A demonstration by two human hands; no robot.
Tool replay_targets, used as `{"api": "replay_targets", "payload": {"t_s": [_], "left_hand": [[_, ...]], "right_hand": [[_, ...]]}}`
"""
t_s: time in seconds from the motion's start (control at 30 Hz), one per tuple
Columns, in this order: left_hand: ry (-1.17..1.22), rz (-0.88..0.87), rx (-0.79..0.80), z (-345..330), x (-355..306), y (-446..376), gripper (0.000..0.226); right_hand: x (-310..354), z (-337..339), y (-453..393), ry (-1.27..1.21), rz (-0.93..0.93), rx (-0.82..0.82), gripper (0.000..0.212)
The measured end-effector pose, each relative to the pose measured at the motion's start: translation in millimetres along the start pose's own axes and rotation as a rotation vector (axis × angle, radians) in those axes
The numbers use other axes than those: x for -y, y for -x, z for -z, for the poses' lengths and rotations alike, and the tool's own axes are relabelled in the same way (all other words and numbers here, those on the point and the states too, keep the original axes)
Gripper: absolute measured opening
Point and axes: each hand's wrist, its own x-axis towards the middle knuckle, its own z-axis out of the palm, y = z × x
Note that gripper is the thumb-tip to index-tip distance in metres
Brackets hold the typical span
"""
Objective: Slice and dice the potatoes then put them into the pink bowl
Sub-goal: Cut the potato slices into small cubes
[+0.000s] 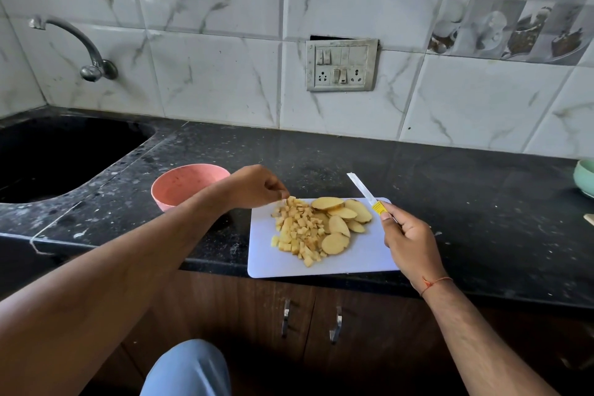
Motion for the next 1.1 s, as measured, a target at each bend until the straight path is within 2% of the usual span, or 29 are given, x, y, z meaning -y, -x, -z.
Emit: {"api": "replay_targets", "payload": {"t_s": [0.07,0.2,0.37,0.53,0.87,1.1], "left_hand": [[0.005,0.038,-0.051,0,-2,-7,0.020],[0.007,0.098,-0.085,-6,-6,-15,0.033],[-0.164,0.123,0.130,-18,-10,-25,0.056],[-0.263,0.002,0.190,-24,-24,-28,0.054],[-0.200,-0.042,0.171,-24,-37,-30,0.064],[-0.268,-0.094,0.081,-10,-63,-41,0.044]], "right_hand": [[-2,-1,-1,0.014,0.002,0.000,0.032],[-4,-1,-1,0.034,0.010,-0.003,0.031],[-7,-1,-2,0.058,0.010,-0.009,0.031],[-8,0,-3,0.068,0.013,-0.009,0.031],[-12,-1,-4,0.074,0.039,-0.008,0.031],[-10,-1,-3,0.051,0.050,-0.002,0.030]]}}
